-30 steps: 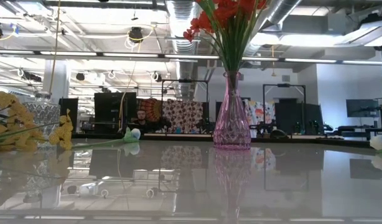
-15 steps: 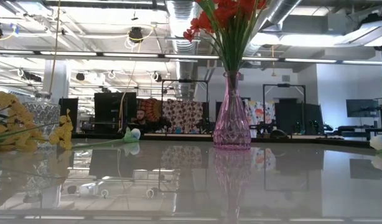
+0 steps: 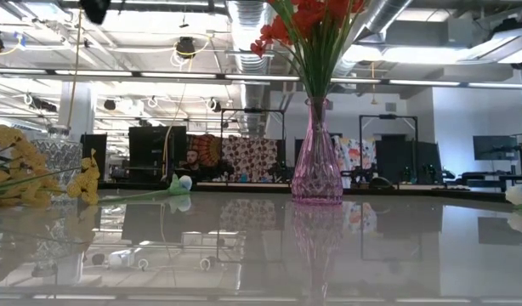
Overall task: Sort flowers into vase by color
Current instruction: Put the top yellow flowers into the transparent vase
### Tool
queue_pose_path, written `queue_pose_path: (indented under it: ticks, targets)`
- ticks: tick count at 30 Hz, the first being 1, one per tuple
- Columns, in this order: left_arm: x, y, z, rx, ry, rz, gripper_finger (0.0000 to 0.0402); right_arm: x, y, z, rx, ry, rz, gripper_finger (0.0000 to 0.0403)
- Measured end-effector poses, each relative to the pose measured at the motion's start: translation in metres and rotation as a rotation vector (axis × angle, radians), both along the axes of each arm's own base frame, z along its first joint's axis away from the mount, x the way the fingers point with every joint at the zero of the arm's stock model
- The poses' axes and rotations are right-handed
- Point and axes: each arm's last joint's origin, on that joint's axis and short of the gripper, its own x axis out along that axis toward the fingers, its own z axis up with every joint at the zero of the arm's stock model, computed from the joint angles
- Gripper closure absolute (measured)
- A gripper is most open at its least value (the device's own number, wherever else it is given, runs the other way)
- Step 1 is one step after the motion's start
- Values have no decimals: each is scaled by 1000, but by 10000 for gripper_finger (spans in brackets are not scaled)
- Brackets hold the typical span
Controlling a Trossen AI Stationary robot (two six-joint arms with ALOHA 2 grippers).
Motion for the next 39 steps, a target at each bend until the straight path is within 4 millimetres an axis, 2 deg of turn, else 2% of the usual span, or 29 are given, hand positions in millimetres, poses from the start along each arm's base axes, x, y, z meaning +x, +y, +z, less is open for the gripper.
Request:
queue_pose_path:
  ticks: [6,10,16,18,22,30,39]
  targets:
    - [-35,11,-19,3,70,182,401,0,13,-5,-4,34,27,165]
    - [-44,14,-43,-17,43,253,401,0,18,-8,-6,49,35,165]
    - [-51,15,-82,-74,-15,264,401,0,18,-8,-4,51,31,165]
    - [-51,16,-81,-66,-63,268,401,0,18,-8,11,55,28,165]
    - [-51,17,-84,-90,-37,355,401,-1,18,-8,16,63,27,165]
    - [-47,20,-109,-193,4,527,401,-1,18,-11,12,96,26,166]
    - [-44,16,-108,-255,16,371,402,-2,17,-19,5,136,10,166]
